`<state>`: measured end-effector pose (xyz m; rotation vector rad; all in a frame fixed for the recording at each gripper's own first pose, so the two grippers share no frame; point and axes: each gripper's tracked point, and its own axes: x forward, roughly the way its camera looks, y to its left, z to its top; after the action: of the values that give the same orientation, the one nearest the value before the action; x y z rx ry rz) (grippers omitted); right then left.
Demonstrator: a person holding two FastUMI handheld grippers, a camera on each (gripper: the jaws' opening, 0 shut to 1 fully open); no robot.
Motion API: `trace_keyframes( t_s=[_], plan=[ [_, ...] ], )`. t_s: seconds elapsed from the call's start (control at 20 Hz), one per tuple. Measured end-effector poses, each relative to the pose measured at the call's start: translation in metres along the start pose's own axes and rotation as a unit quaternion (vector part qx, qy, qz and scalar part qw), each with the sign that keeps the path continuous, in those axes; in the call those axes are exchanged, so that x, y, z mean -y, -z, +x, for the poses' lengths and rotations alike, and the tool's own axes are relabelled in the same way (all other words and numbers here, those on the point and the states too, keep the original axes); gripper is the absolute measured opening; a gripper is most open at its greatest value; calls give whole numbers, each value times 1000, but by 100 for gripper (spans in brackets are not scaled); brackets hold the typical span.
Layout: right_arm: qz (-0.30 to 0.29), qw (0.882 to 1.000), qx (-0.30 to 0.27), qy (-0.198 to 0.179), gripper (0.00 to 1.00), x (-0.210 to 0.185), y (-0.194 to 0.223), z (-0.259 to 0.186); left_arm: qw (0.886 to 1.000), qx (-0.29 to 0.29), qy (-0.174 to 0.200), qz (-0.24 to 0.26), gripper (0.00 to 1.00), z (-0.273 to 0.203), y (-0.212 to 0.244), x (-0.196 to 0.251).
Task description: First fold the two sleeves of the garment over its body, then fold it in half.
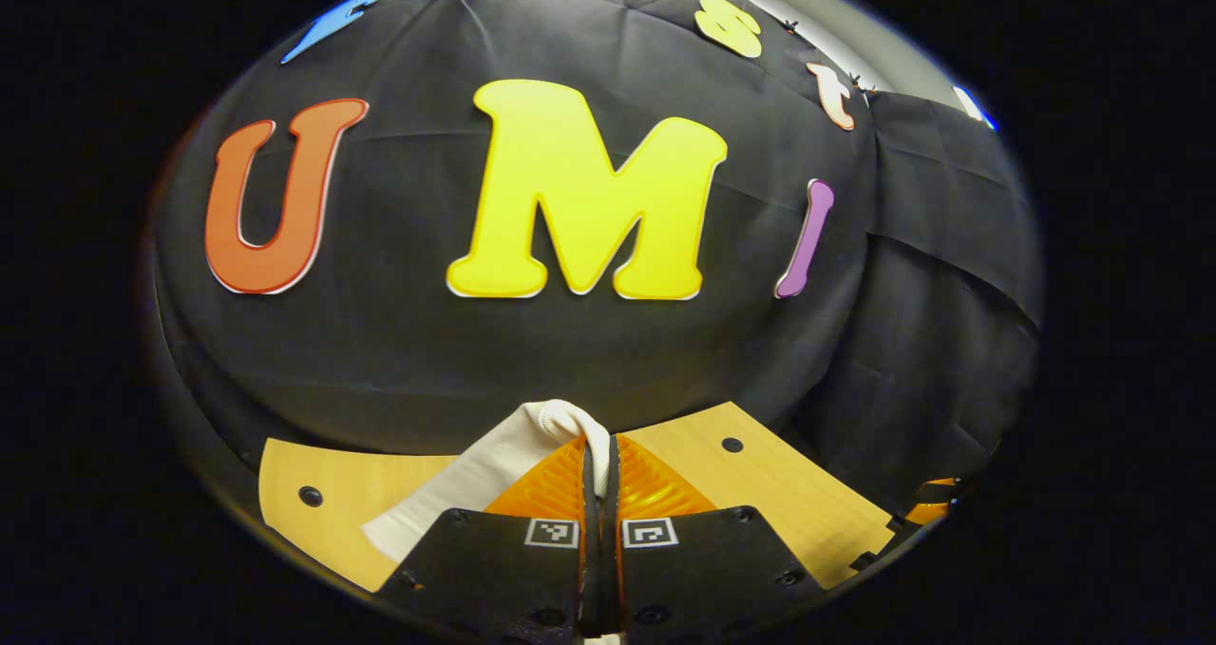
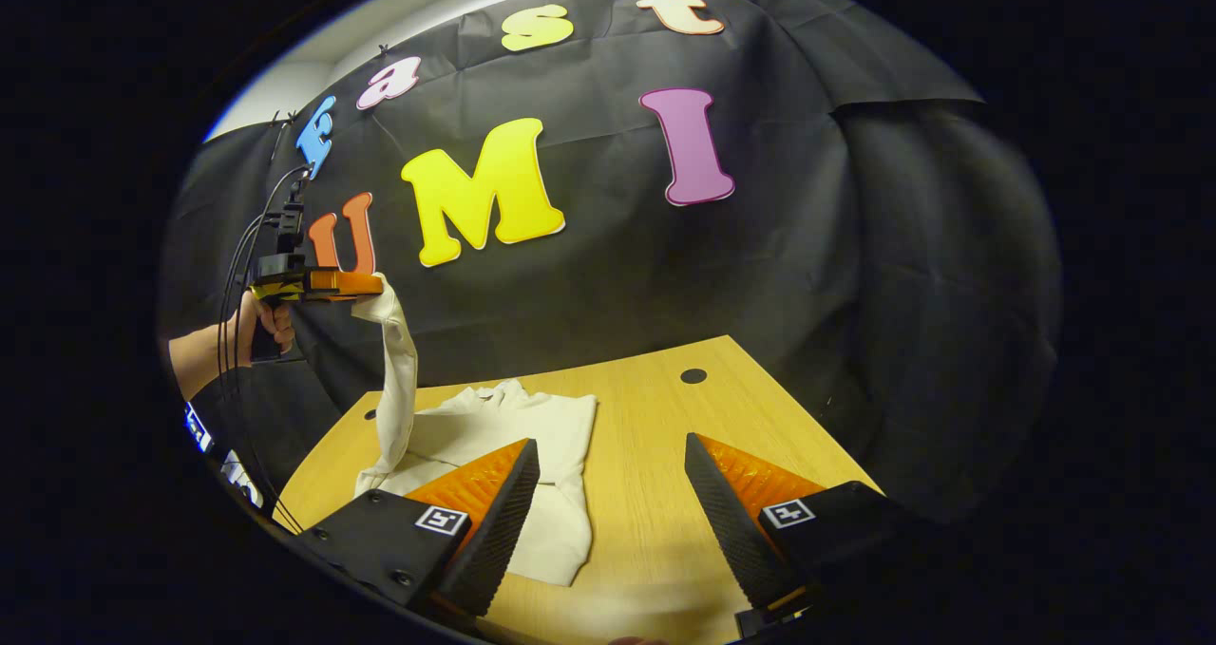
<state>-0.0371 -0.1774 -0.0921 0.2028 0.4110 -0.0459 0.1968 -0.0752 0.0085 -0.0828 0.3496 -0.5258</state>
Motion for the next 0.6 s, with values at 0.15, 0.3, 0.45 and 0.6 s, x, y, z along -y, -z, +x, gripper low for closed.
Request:
trace_keyframes(
  t_s=[0.15, 0.3, 0.45, 0.6],
  plan=[
    [8, 1000, -2, 17, 96, 15, 2, -2, 999, -15, 33, 10, 2, 28, 11, 33],
    [12, 999, -9, 31, 96, 28, 10, -3, 998, -34, 61, -2, 3, 55, 29, 64],
    [11, 999, -15, 44, 96, 39, 13, -9, 995, -60, 78, -22, 3, 79, 61, 90],
    [0, 998, -21, 58, 96, 50, 16, -17, 992, -89, 91, -14, 3, 105, 100, 117]
  ],
)
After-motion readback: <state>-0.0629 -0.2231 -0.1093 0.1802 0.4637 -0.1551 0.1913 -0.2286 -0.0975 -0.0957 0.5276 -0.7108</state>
